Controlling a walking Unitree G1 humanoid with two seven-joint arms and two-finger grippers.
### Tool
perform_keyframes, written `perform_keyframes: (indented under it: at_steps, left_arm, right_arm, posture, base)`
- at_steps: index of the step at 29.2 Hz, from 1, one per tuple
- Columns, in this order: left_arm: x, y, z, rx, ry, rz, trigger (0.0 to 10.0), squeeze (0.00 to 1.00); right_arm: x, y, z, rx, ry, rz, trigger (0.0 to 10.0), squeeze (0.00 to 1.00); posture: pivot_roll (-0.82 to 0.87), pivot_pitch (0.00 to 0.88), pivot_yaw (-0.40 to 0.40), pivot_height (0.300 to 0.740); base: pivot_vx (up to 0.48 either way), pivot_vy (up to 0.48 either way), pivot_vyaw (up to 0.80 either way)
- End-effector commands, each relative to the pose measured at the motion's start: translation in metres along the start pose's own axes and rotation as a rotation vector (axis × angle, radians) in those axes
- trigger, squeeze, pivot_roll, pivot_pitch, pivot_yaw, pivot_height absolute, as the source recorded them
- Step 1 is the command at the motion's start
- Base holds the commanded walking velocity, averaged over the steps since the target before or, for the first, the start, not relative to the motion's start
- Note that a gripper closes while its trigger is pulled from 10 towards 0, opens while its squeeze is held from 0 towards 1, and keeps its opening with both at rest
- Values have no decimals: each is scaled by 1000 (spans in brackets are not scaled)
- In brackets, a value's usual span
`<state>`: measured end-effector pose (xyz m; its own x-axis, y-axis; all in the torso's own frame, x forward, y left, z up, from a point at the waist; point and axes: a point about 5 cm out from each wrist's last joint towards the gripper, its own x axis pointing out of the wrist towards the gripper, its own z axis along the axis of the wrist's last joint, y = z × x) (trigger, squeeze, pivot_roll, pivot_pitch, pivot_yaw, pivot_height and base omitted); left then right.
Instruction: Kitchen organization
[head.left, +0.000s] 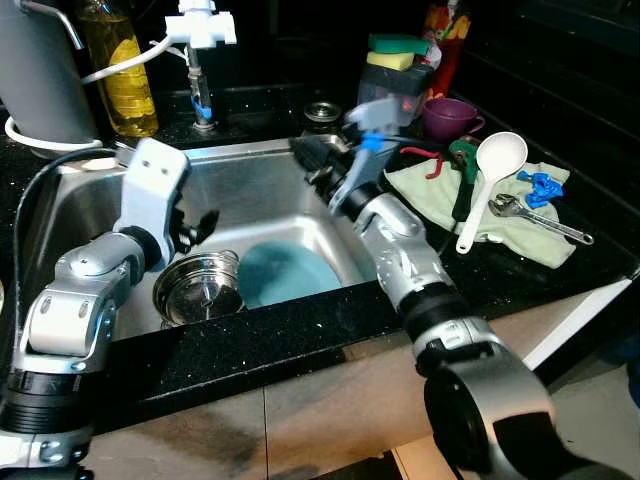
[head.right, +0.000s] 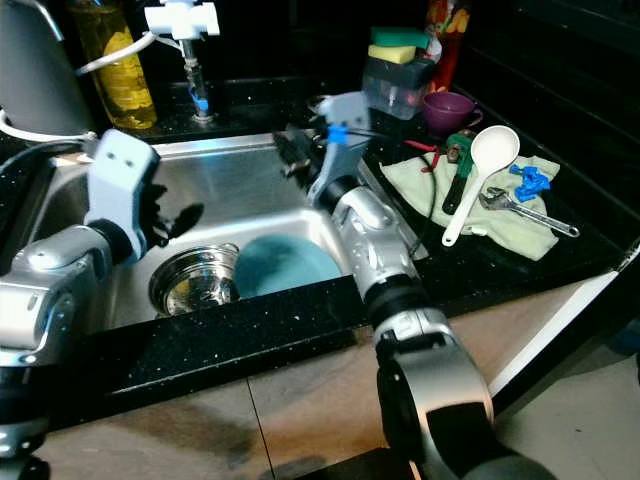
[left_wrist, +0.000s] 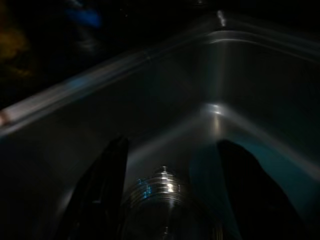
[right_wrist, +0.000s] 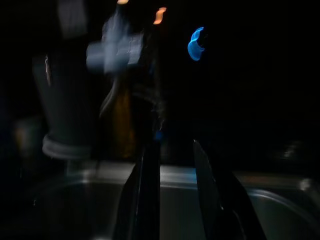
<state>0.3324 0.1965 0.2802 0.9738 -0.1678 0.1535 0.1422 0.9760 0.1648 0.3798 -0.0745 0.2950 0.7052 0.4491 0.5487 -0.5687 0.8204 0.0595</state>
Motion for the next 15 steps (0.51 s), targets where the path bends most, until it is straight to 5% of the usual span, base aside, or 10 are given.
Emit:
perform_keyframes:
  at_steps: [1,8,15]
  left_arm:
    - [-3,-1,-3,-29,-3,20,10000,0]
    - [-8,-35,-5,-35,-29,-73,10000,0]
    - [-7,-40,-4,-32,-43,-89,10000,0]
  right_arm:
    - [-7,-2,5,37,-22,-53,10000,0]
    - [-46,2,12,49,-37,-98,10000,0]
    - [-64,23,8,59,33,-26,10000,0]
  posture:
    - [-27,158,-35,740]
    - [-32,158,-29,740]
    - [-42,157,-31,740]
  base:
    - [0,0,0]
    - [0,0,0]
    - [0,0,0]
